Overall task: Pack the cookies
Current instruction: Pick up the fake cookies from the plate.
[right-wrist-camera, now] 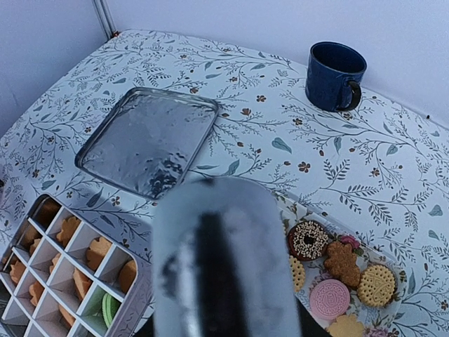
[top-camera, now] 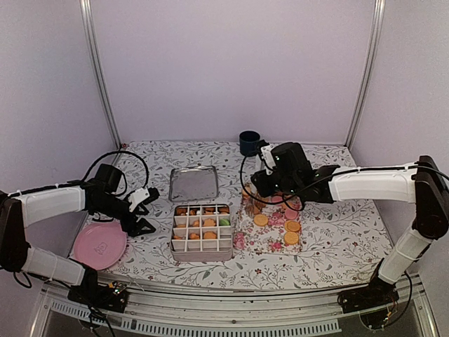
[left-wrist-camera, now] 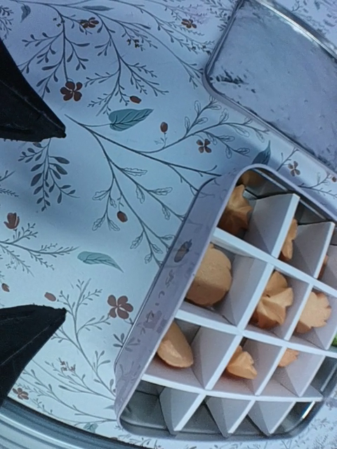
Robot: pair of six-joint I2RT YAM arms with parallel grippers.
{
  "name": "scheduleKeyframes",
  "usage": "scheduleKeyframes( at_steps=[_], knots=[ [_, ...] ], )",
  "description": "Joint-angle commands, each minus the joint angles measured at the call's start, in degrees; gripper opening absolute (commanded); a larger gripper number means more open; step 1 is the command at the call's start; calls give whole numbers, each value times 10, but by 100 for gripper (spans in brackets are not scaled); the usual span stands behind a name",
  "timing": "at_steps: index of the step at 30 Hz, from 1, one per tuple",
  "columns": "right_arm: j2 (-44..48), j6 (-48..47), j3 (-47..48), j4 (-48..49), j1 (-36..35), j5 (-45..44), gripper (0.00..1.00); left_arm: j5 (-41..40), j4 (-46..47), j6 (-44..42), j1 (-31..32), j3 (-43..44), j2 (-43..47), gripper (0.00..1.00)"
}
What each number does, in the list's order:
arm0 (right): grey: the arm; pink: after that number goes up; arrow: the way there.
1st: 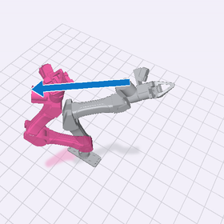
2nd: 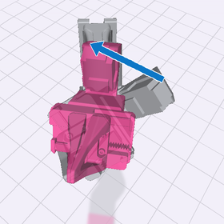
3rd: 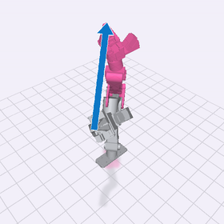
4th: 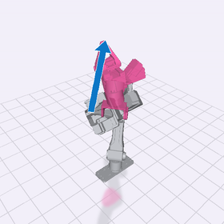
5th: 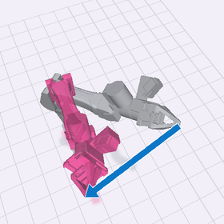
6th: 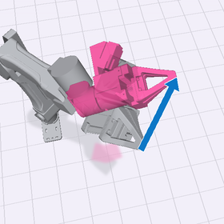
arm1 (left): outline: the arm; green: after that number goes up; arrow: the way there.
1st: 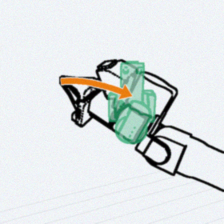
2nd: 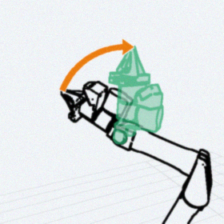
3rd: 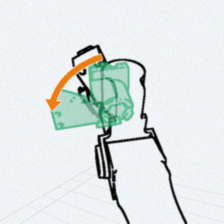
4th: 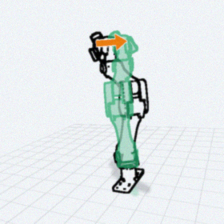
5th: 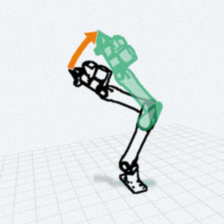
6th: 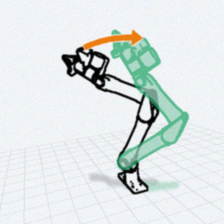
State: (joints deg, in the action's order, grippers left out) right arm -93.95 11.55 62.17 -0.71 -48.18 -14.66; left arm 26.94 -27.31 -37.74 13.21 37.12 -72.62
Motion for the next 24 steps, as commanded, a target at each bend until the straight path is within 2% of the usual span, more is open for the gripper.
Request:
scheduleKeyframes(
  at_steps=[1,4,7,13,16,24],
  knots=[
    [-12,14,0,29,4,14,38,2,-1,-3,-6,7,10,81],
    [-17,14,6,30,4,18,37,1,-1,-3,-6,7,12,81],
    [-20,13,12,25,4,10,32,1,-2,-3,-6,6,14,81],
    [-17,9,19,13,4,3,8,1,-1,-4,-6,4,12,81],
    [-8,6,25,10,3,2,0,1,0,-4,-6,5,12,81],
    [37,1,41,-8,0,10,0,0,-1,-4,-6,5,13,81]
  ],
)
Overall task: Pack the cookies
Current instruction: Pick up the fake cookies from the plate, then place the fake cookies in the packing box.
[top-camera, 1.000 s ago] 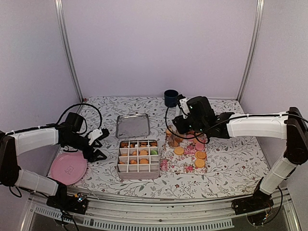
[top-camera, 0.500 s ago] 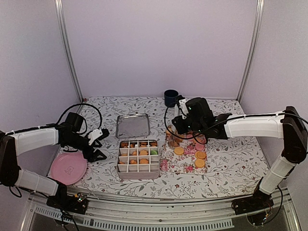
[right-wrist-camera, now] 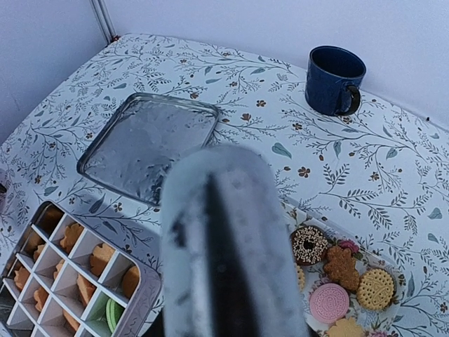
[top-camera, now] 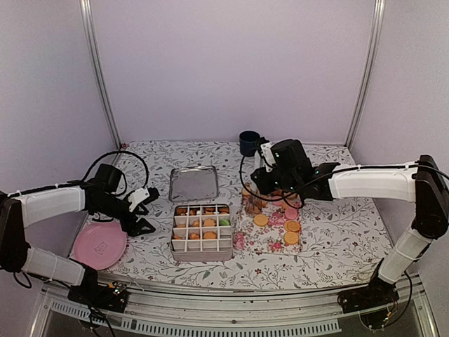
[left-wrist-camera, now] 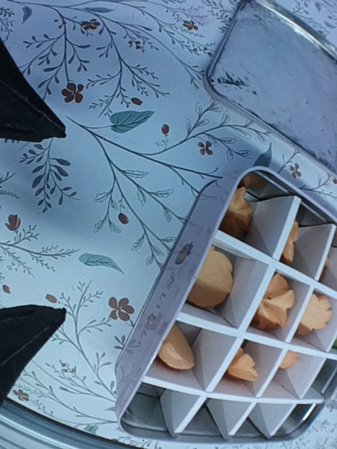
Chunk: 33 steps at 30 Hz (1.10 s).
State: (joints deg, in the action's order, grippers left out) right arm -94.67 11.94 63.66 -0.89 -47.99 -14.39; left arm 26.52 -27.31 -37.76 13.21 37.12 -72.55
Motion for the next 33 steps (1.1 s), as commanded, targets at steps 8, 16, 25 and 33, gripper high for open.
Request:
scheduleKeyframes(
  at_steps=[8,16,25,33],
  knots=[
    [91,-3,41,-40,-72,2,0,6,-1,-3,-6,7,10,81],
    [66,16,52,-54,-145,18,0,7,1,0,-6,8,9,81],
    [33,16,82,-56,-158,23,13,6,0,-2,-6,5,13,81],
    [33,13,80,-63,-158,21,32,9,0,-1,-6,8,11,81]
  ],
)
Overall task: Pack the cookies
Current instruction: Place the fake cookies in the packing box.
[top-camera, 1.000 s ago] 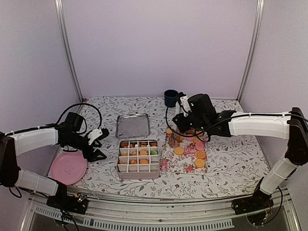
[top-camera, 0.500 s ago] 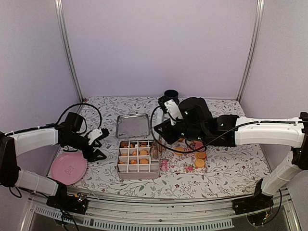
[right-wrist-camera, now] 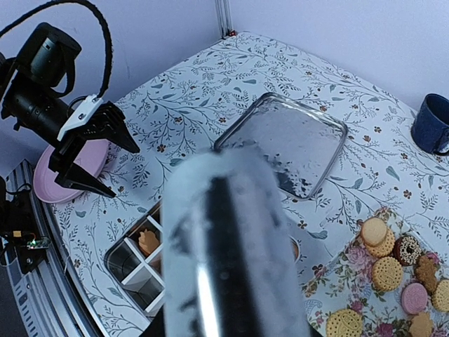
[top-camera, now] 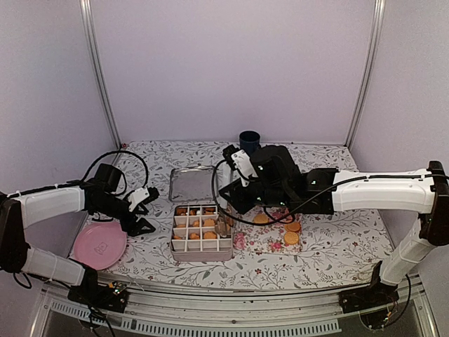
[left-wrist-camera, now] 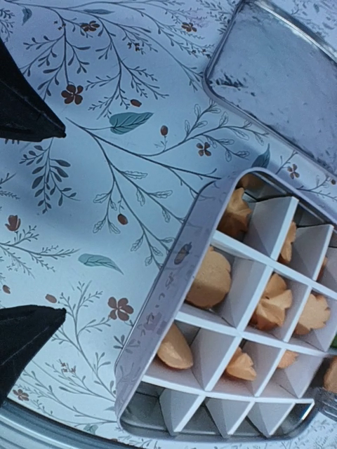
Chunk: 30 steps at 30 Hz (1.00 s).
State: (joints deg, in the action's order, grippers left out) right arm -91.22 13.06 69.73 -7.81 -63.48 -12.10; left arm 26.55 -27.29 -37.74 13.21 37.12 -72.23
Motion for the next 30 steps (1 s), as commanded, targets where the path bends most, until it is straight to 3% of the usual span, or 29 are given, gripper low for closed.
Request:
scheduleKeyframes(
  at_steps=[1,22,30],
  knots=[
    [-1,2,19,7,-3,-3,32,8,0,-1,-6,8,8,81],
    [12,-16,14,13,-2,-3,41,7,-5,-4,-6,12,5,81],
    [35,-15,18,17,-2,-24,35,5,-5,-4,-6,12,5,81]
  ],
)
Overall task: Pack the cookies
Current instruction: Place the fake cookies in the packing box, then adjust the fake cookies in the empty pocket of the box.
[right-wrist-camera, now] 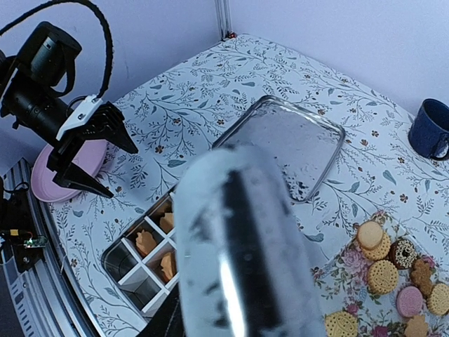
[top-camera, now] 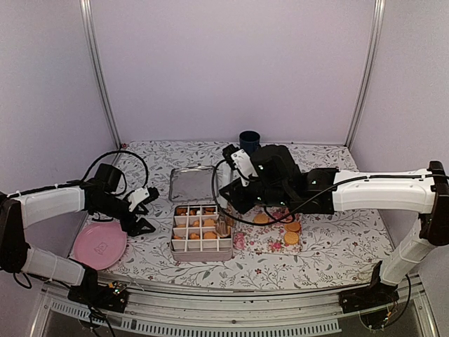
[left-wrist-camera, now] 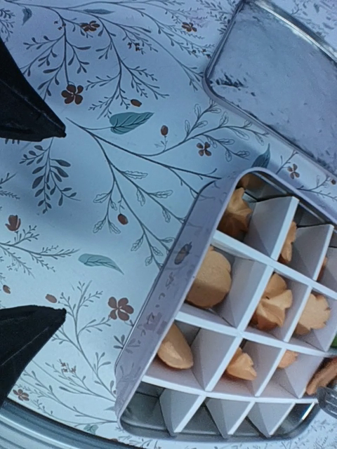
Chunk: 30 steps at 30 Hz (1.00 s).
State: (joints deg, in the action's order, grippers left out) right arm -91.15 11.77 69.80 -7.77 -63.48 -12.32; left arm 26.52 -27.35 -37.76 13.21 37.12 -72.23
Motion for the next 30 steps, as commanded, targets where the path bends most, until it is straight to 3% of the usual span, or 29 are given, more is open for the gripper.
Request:
scheduleKeyframes(
  at_steps=[1,8,30],
  knots=[
    [38,-4,17,18,-2,-25,34,5,-4,-4,-6,12,6,81],
    [28,-22,25,20,9,-11,32,7,-1,-1,-6,8,8,81],
    [-55,-114,71,-35,54,152,35,3,-3,-3,-6,9,8,81]
  ],
)
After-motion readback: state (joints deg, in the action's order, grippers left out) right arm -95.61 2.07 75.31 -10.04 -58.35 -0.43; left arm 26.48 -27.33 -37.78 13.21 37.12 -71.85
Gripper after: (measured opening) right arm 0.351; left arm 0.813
